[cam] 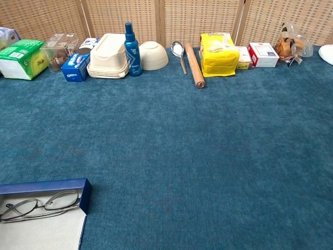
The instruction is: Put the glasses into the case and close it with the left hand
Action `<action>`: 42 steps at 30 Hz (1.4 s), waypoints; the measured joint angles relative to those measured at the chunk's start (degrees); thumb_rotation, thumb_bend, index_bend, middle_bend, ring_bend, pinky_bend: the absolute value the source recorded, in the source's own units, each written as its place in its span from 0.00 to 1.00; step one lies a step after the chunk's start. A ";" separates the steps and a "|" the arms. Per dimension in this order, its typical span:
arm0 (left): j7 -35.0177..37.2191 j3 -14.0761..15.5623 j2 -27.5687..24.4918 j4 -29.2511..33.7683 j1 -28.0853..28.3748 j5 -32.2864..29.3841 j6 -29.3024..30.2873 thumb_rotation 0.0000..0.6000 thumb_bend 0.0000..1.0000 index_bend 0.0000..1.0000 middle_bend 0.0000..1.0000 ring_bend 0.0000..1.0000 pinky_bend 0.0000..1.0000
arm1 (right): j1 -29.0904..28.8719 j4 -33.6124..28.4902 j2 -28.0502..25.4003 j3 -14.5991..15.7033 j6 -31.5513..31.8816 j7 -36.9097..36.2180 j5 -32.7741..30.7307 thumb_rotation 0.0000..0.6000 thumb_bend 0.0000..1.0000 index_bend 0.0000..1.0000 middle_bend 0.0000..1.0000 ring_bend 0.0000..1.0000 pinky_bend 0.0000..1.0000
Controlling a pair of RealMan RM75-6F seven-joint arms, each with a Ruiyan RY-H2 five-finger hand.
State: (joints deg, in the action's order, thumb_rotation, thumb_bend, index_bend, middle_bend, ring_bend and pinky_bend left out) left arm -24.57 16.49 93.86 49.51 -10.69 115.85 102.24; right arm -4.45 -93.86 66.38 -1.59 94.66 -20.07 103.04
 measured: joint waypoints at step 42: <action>-1.26 1.84 8.84 -13.17 3.10 3.87 2.10 0.99 0.24 0.07 0.00 0.00 0.00 | 5.52 -1.88 -4.24 3.61 11.43 -3.04 3.11 1.00 0.48 0.00 0.27 0.13 0.11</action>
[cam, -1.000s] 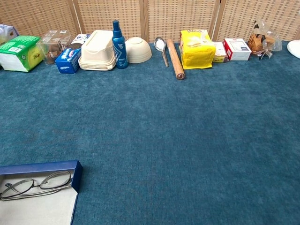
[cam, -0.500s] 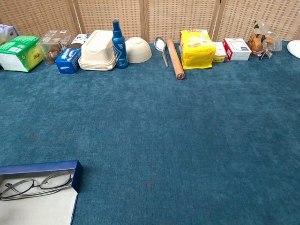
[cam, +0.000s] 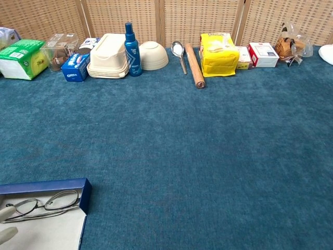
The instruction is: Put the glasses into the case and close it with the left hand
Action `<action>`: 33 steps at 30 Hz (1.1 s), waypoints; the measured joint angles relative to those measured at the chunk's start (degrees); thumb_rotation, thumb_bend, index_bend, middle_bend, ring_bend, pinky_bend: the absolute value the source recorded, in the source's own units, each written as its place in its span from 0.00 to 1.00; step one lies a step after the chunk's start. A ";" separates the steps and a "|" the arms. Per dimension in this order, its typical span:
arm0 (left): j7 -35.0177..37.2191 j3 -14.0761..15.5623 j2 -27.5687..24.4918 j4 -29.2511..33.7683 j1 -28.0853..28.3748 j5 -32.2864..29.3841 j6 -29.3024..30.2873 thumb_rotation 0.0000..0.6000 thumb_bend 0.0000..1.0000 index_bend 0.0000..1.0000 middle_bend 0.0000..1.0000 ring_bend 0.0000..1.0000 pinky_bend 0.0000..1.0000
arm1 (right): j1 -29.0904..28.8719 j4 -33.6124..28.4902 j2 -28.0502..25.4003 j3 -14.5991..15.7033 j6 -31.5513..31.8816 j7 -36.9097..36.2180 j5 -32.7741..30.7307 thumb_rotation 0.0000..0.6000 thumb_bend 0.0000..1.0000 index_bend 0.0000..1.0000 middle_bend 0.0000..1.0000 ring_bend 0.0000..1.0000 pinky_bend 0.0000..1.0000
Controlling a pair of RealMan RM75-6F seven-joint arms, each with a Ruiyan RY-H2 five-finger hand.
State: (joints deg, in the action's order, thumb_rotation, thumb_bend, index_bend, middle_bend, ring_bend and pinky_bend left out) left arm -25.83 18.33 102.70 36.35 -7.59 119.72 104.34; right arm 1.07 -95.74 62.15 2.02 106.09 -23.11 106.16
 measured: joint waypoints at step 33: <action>0.34 -2.95 -0.28 9.37 4.77 -1.23 0.42 0.98 0.24 0.18 0.00 0.00 0.00 | 3.45 1.80 -1.37 0.59 3.95 -2.18 -0.87 1.00 0.48 0.00 0.27 0.13 0.11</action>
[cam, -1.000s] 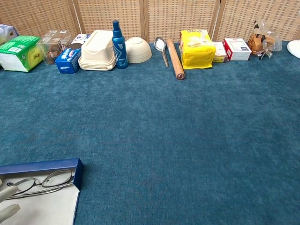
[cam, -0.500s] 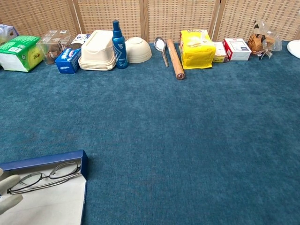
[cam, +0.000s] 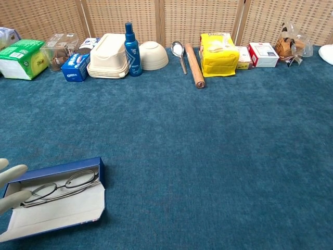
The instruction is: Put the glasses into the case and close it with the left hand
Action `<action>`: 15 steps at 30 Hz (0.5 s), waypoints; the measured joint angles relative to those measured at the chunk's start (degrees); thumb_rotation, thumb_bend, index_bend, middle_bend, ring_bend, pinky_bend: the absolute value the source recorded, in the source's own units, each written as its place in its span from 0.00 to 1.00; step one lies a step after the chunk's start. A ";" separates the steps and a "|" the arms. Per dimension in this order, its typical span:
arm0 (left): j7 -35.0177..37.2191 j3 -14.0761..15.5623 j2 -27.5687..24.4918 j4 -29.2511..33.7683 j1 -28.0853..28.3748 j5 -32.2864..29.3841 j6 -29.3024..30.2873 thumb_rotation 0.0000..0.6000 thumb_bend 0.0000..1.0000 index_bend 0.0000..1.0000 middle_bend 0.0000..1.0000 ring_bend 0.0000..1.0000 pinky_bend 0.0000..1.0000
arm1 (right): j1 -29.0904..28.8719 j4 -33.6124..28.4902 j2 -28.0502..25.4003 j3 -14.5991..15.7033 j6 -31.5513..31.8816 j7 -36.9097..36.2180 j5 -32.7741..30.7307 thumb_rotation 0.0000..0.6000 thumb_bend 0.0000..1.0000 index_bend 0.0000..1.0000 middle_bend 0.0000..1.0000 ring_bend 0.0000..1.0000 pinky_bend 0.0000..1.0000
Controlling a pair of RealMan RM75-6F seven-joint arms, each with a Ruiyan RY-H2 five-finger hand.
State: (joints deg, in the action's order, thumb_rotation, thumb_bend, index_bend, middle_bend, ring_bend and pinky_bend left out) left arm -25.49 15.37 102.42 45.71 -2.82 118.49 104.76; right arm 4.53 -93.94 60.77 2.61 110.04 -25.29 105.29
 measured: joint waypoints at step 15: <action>-2.83 -1.95 -0.86 9.54 2.83 -2.38 -6.83 0.93 0.27 0.28 0.00 0.00 0.00 | 2.18 1.71 -1.27 -0.12 2.62 -4.32 -1.85 1.00 0.48 0.00 0.27 0.13 0.12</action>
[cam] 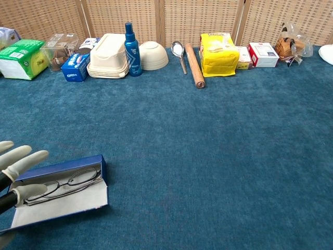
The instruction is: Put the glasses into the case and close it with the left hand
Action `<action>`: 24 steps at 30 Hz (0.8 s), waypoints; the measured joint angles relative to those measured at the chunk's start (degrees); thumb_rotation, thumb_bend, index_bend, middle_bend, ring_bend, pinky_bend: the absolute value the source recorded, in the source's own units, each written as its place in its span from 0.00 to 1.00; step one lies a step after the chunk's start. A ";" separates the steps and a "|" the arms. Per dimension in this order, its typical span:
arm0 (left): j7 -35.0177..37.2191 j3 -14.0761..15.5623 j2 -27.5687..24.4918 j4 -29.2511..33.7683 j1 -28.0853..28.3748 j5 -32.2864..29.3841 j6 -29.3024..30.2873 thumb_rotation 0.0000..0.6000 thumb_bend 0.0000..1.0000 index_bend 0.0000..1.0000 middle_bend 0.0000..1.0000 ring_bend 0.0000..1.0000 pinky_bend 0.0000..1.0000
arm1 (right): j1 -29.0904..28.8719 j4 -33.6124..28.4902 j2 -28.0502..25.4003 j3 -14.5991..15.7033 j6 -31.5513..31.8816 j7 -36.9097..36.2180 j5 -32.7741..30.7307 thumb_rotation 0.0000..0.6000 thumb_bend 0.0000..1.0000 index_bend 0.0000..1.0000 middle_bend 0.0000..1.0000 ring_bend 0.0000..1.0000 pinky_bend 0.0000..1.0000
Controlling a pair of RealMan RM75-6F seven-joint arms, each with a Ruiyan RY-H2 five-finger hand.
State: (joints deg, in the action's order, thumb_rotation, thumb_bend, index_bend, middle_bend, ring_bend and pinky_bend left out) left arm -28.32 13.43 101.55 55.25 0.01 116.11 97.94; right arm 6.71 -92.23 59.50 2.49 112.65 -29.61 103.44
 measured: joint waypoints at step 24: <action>-5.92 -0.82 -5.04 12.51 1.11 -4.66 -8.92 0.94 0.42 0.52 0.08 0.00 0.00 | 0.76 0.12 -0.31 -0.59 0.05 -1.35 -0.37 1.00 0.48 0.00 0.28 0.13 0.13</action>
State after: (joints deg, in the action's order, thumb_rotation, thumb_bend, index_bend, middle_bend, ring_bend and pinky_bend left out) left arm -34.24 12.61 96.51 67.76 1.12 111.45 89.01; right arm 7.47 -92.11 59.19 1.90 112.70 -30.96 103.06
